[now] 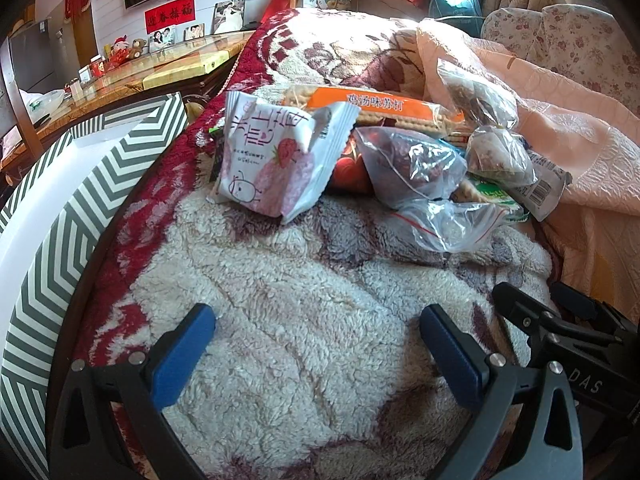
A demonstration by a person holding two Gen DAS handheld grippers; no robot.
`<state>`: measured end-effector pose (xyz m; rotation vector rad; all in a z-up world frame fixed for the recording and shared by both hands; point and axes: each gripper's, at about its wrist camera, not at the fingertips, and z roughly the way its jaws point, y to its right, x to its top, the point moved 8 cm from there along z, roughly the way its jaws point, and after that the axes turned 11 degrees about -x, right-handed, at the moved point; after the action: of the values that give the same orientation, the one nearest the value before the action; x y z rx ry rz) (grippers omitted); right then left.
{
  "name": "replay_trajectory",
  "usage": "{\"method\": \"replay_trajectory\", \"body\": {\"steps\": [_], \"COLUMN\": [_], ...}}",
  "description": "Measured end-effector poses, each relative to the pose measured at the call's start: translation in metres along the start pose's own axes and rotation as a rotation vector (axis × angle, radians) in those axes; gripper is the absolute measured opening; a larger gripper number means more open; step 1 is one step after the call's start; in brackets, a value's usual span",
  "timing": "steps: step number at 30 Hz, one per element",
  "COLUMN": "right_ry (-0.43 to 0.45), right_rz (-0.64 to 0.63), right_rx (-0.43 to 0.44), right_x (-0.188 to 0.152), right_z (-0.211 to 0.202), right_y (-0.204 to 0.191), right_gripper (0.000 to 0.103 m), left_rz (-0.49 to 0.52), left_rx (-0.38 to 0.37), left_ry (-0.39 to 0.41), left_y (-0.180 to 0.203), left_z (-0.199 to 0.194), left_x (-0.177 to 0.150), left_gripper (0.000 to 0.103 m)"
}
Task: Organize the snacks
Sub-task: 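Move both grippers toward the snack pile beside the emptied striped box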
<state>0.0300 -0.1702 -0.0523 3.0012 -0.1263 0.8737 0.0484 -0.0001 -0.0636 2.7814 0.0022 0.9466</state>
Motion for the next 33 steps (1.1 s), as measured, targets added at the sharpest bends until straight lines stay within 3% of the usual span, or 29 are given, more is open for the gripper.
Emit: {"method": "replay_trajectory", "body": {"steps": [15,22,29,33], "right_ry": [-0.022,-0.179,-0.084,-0.06], "right_rz": [0.009,-0.009,0.021,0.004], "right_rx": [-0.004,-0.015,0.025,0.02], "right_x": [0.002,0.005,0.016,0.02], "right_z": [0.0,-0.004,-0.031,-0.037], "right_y": [-0.001,-0.005,-0.008,-0.011], "right_gripper": [0.1,0.1,0.1,0.1], "left_rz": [0.007,0.079,0.048,0.043], "left_rx": [-0.001,-0.005,-0.059,-0.051], "left_ry": [-0.009,-0.039,0.029,0.053], "left_y": [0.001,0.01,0.002,-0.005], "left_z": [-0.002,-0.015,-0.04,-0.048], "left_x": [0.001,-0.001,0.012,0.017], "left_gripper": [0.103,0.103,0.103,0.103]}}
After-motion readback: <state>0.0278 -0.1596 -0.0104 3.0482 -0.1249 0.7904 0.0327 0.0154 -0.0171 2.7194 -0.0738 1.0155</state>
